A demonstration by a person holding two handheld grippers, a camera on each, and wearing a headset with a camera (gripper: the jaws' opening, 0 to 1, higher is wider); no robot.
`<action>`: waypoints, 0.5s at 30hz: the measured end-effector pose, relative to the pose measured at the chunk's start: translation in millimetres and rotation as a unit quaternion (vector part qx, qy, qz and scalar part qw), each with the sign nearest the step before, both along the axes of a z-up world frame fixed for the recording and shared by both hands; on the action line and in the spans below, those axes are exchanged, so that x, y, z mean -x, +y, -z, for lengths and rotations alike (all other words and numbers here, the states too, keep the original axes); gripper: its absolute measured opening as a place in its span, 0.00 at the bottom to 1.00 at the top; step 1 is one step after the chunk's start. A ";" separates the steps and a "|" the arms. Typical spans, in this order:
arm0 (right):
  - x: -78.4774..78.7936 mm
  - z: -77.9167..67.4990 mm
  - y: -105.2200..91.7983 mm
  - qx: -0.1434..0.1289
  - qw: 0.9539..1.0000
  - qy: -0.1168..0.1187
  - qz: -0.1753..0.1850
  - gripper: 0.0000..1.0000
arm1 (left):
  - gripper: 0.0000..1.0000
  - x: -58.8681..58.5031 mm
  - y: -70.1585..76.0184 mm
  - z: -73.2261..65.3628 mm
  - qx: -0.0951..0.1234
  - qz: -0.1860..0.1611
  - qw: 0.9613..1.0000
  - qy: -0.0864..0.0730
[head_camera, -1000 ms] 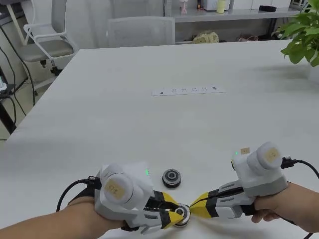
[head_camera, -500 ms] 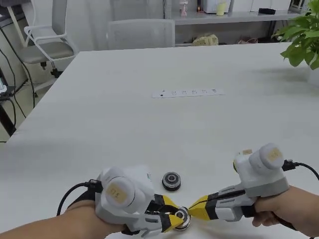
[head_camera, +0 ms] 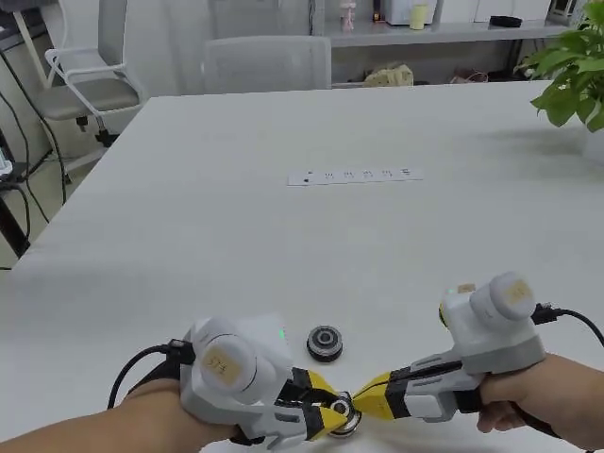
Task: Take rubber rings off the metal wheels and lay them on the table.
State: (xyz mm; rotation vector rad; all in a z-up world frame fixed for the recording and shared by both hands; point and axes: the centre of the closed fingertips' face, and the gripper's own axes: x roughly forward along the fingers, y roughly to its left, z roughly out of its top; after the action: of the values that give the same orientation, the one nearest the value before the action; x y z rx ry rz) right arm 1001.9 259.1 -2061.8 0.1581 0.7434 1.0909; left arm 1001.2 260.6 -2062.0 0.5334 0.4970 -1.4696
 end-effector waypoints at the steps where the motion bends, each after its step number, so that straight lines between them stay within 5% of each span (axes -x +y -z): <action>1: 0.1 0.0 0.2 0.000 1.000 0.000 0.000 0.00 | 0.07 0.0 0.0 0.0 0.000 0.000 1.000 0.000; 11: 2.2 -2.3 5.0 -0.001 1.000 -0.005 -0.008 0.00 | 0.07 0.3 0.0 -0.3 0.000 0.000 1.000 0.000; 15: 6.8 -11.3 14.1 -0.026 0.999 -0.004 -0.021 0.00 | 0.07 0.3 -0.1 -0.3 0.000 0.000 1.000 0.000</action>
State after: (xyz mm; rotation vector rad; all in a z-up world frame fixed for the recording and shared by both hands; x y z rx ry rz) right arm 995.0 273.2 -2050.5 0.1836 0.7145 1.1506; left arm 1000.9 260.6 -2061.7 0.5335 0.4966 -1.4685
